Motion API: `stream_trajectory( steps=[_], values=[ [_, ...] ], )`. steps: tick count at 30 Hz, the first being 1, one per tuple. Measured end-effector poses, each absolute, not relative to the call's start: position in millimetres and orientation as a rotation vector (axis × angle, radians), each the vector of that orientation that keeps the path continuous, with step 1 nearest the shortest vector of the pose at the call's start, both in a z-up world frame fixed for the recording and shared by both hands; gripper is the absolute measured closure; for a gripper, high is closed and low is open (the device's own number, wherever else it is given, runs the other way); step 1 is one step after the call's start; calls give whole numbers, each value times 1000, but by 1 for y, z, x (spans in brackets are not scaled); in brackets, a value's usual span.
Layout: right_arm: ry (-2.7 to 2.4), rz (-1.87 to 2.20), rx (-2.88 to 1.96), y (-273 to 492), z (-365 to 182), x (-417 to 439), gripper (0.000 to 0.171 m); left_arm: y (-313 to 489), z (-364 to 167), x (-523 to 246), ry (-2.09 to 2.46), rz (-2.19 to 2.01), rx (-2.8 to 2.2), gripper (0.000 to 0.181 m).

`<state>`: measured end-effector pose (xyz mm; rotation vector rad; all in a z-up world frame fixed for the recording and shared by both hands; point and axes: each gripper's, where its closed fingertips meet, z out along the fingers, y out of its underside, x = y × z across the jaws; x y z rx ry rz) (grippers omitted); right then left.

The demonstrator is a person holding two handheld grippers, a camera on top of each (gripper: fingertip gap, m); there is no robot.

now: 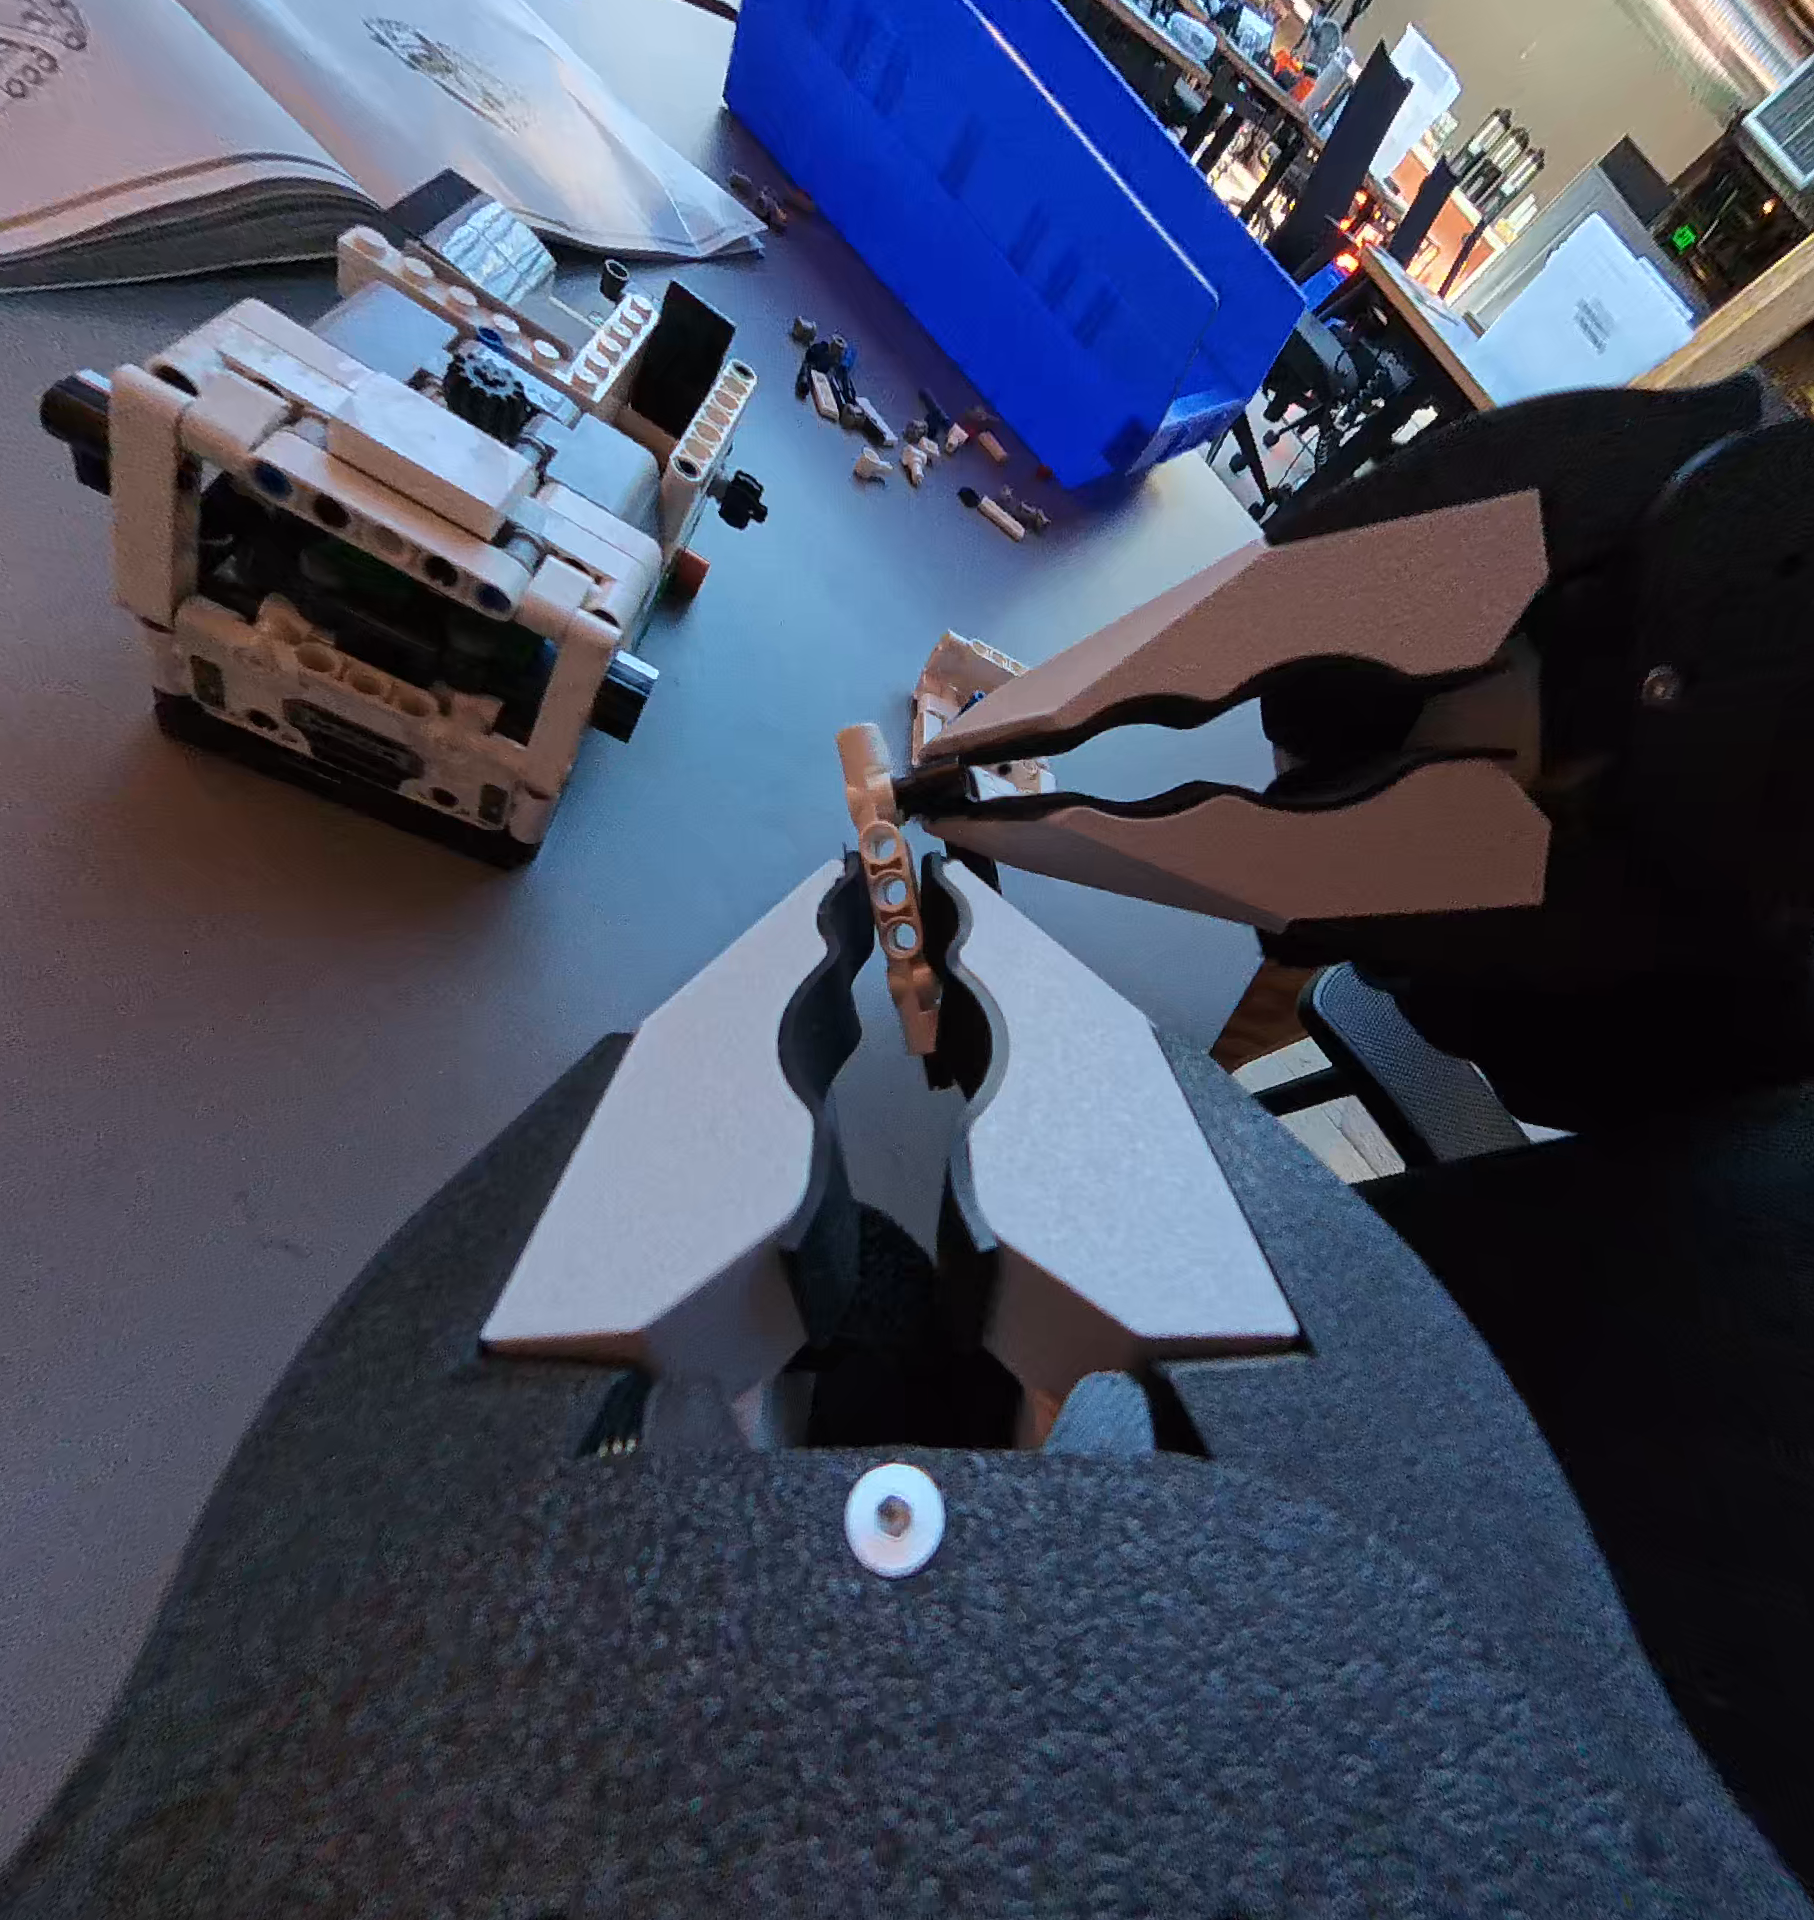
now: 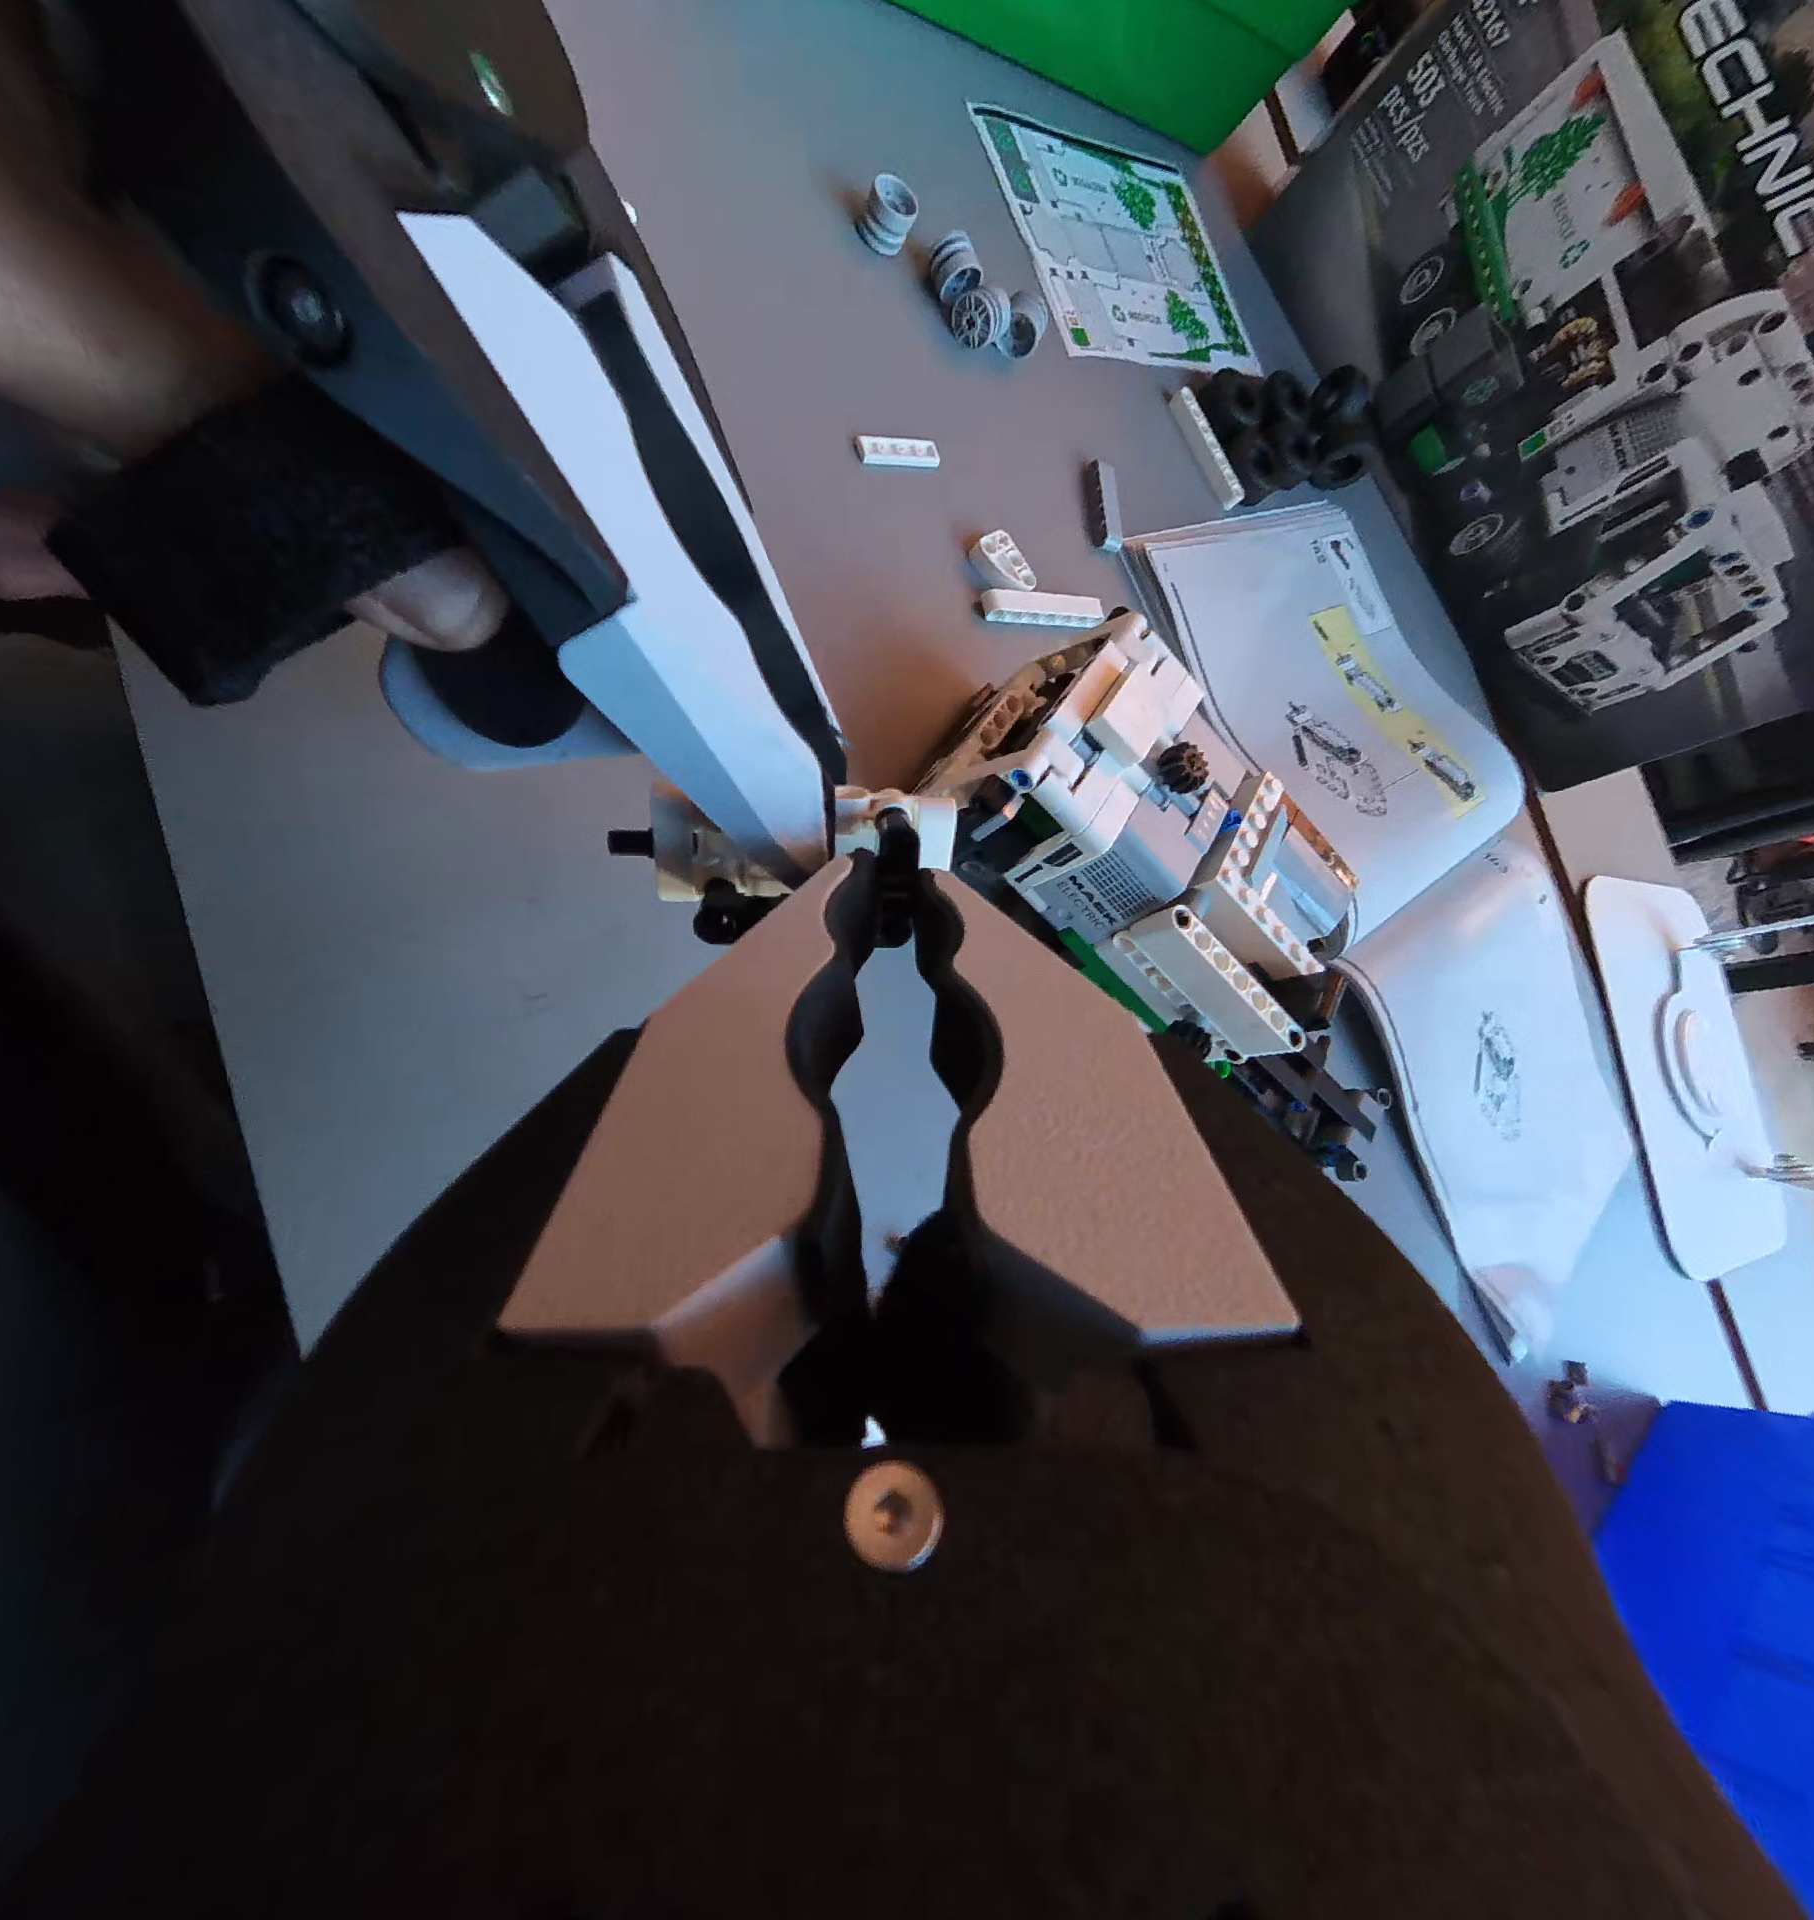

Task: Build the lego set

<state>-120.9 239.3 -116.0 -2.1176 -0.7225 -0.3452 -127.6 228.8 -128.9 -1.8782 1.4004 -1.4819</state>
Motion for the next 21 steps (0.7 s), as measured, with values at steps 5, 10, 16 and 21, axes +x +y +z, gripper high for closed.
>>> stream_trajectory(
  steps=[5, 10, 16, 21],
  values=[
    [-584, -135, -2199, 244, -122, -122, 164, 233, -133, -127, 1314, -1666, -1979, 174],
    [-386, 13, -2181, 250, -112, -119, 150, 239, -132, -123, 1185, -1761, -1972, 174],
    [-124, 283, -2226, 237, -130, -133, 148, 255, -124, -124, 1035, -1687, -1908, 175],
    [-25, 368, -2189, 240, -130, -143, 153, 254, -121, -123, 1052, -1630, -1865, 175]
  ],
)
